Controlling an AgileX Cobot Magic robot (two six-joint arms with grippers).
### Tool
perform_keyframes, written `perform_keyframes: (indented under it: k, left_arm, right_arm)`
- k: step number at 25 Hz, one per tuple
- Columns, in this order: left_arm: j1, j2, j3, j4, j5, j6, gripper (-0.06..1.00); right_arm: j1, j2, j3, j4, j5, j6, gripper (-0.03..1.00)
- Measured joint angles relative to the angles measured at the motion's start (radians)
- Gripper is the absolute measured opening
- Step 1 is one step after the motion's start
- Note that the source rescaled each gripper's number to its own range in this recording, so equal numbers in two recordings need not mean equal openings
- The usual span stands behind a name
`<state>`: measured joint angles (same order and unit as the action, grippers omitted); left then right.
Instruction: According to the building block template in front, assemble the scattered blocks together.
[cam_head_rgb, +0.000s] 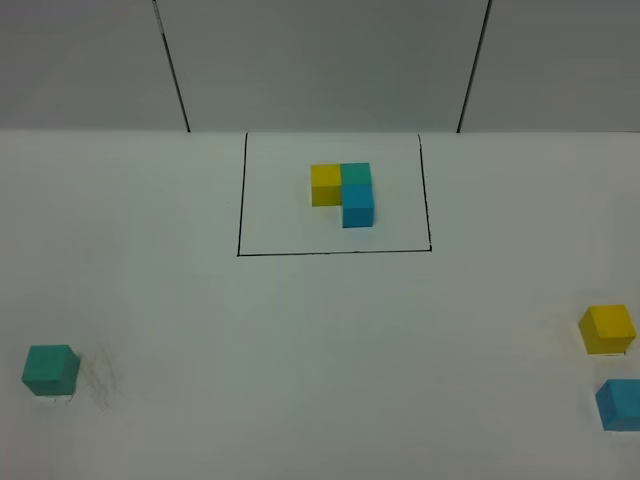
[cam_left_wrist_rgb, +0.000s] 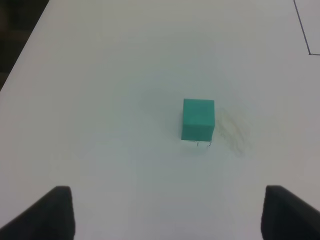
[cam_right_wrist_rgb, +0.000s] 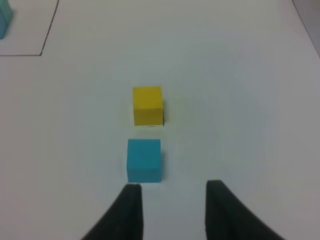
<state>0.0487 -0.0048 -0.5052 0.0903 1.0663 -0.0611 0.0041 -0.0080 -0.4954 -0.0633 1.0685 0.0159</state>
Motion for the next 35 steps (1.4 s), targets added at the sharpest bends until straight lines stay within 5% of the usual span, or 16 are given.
perform_keyframes:
  k: [29, 35]
  left_arm:
    - [0.0, 0.0, 0.0, 0.0, 0.0, -0.001, 0.76]
    - [0.0, 0.149, -0.032, -0.001, 0.01, -0.083, 0.76]
  right_arm:
    - [0.0, 0.0, 0.0, 0.0, 0.0, 0.0, 0.0]
    - [0.0, 0.0, 0.0, 0.0, 0.0, -0.001, 0.0]
